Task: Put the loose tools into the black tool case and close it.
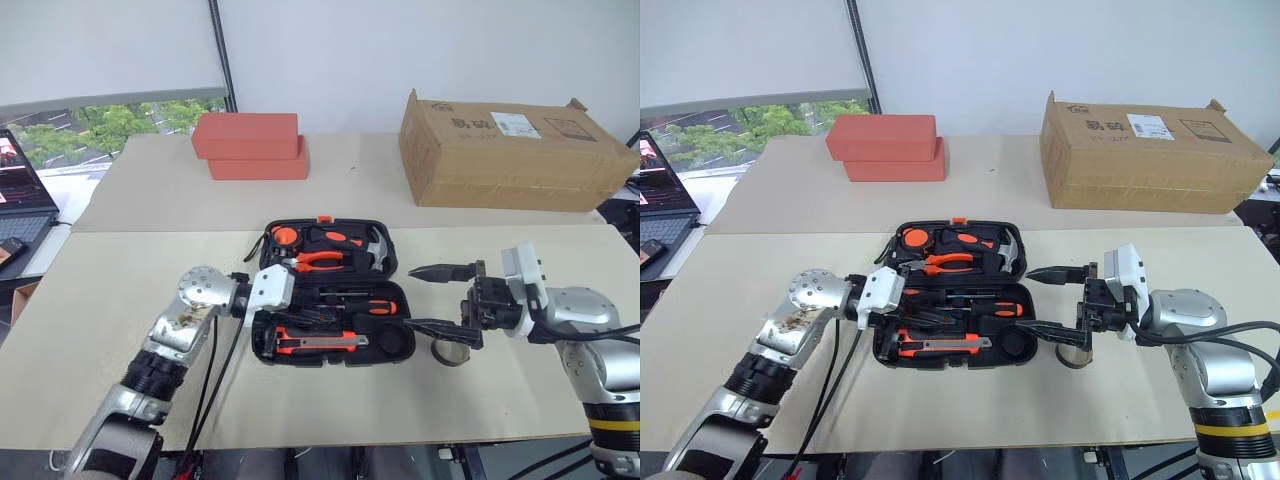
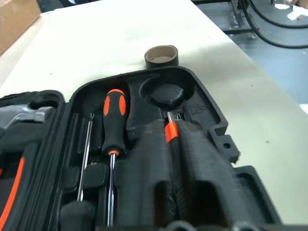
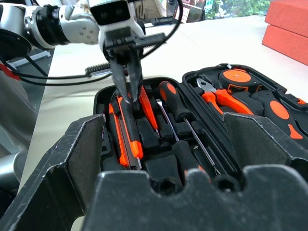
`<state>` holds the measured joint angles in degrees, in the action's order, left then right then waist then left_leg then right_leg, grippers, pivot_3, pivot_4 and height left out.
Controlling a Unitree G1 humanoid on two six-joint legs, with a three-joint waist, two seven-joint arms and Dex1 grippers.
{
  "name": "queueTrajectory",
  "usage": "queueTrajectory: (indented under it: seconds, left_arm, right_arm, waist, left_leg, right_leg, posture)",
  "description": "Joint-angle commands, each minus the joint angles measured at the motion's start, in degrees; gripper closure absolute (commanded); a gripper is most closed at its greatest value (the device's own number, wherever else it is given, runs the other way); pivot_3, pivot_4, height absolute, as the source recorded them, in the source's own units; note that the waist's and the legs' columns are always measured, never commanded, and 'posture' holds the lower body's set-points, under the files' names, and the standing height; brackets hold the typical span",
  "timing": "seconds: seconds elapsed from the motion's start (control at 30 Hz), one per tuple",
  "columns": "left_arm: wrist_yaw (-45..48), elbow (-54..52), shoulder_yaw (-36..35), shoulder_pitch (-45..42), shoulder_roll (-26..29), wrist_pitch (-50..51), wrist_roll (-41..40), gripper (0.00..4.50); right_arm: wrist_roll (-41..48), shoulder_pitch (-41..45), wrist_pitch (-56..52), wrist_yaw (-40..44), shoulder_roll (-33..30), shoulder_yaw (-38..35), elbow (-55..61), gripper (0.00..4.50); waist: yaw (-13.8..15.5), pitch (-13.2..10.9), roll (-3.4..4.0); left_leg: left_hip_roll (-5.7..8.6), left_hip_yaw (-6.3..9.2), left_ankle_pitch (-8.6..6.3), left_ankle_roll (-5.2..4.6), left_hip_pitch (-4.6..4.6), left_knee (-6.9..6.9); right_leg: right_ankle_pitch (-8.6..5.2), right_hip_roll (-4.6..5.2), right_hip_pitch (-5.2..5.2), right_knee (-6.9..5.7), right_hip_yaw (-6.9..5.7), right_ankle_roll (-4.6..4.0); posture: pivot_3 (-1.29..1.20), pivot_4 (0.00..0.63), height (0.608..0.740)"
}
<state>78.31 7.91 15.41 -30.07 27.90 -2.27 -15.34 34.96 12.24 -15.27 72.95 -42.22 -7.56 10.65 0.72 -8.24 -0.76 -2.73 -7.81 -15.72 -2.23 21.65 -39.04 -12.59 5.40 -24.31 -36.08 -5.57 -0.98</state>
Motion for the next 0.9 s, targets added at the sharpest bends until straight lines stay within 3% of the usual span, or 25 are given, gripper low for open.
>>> queueTrajectory:
  seconds: [0.03, 0.9]
  left_arm:
    - [1.1, 2.4, 1.5, -2.2, -1.5, -2.9, 1.4, 4.47]
    - [2.6, 15.5, 8.5, -3.1, -0.4, -16.0, 13.7, 4.47]
  right_arm:
    - [0.7, 0.2, 0.7, -0.5, -0.2, -1.3, 1.6, 0.0]
    - [1.0, -1.1, 0.5, -1.9, -0.8, -2.2, 2.6, 0.0]
  waist:
    - [0.0, 0.0, 0.0]
    - [-0.1, 0.1, 0.14]
  left_leg:
    - [0.0, 0.0, 0.0, 0.0, -0.01, 0.0]
    - [-0.02, 0.0, 0.0, -0.03, -0.32, -0.05]
  right_leg:
    - [0.0, 0.0, 0.0, 0.0, 0.0, 0.0]
    - [-0.2, 0.0, 0.23, -0.06, 0.1, 0.34]
  posture:
    - [0.0, 0.15, 0.711]
    - [0.0, 0.15, 0.711]
